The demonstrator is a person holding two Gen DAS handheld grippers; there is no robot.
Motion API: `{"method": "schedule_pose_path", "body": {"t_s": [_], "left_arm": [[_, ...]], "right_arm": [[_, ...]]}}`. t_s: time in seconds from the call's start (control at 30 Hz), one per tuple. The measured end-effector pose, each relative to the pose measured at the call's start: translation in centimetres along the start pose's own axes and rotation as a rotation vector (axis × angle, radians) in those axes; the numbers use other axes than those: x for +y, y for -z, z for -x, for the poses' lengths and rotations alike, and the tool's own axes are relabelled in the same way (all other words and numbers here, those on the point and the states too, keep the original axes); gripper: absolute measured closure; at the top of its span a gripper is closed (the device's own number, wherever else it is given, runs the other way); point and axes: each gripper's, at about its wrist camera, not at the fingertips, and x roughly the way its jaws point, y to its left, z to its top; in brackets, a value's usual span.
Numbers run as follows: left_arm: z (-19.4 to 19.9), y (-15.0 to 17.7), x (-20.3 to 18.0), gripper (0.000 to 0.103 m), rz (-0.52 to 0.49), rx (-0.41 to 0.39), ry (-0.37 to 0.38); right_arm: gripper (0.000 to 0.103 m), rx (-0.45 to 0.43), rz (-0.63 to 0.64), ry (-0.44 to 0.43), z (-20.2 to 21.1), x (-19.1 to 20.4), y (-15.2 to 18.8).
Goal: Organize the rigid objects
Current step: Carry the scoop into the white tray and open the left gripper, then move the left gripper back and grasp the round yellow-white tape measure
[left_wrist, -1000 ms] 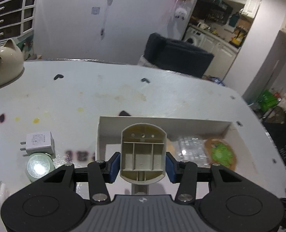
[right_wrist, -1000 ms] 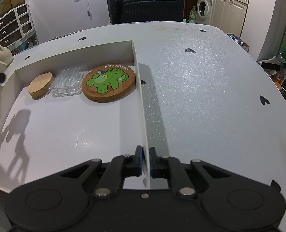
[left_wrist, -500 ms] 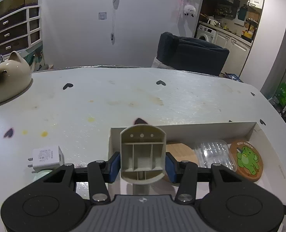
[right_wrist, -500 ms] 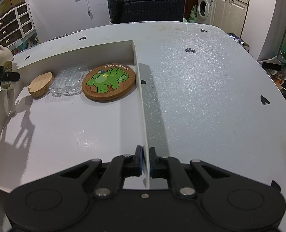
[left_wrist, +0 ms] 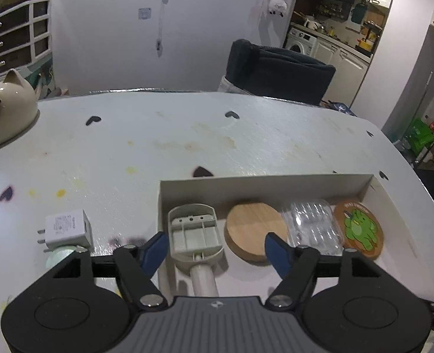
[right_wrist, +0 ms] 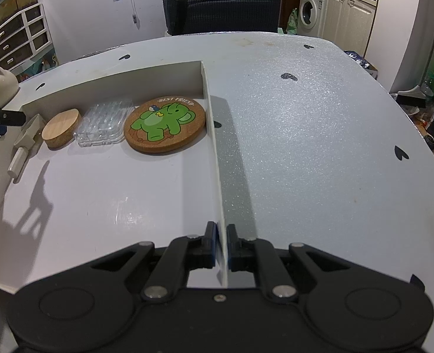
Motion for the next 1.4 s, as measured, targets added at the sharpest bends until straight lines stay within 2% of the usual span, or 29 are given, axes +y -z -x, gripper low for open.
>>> {"method": "schedule_pose_path", "body": {"t_s": [0.1,0.47,0.67,0.97,1.27,1.4], "left_arm": [[0.6,0.3,-0.3,0.016,-0.009,0.008,0.011],[3.1,1.2,-1.2,0.001,-0.037,0.012,0.058],[4.8,2.1,-1.8,0.000,-0.057,0.019,0.088],[7.8,4.4,-2.2,0.000,-0.110,-0.011,0.131],[10.0,7.5,0.6,0.000,-0.116,-0.015,0.142],[11.1,8.7,2.8,0.000,-0.112,-0.035,0.093]], "right_arm": [[0.094,0.001,0.001,0.003,0.0,0.0,0.0],[0.094,0.001,0.001,0.005,-0.1,0.0,0.0],[0.094,0.000,0.001,0.004,-0.1,0.0,0.0],[0.094,-0.001,0.002,0.004,-0.1,-0.1,0.0],[0.094,-0.001,0.004,0.004,-0.1,-0.1,0.0],[0.094,-0.003,0.007,0.006,0.0,0.0,0.0]]}}
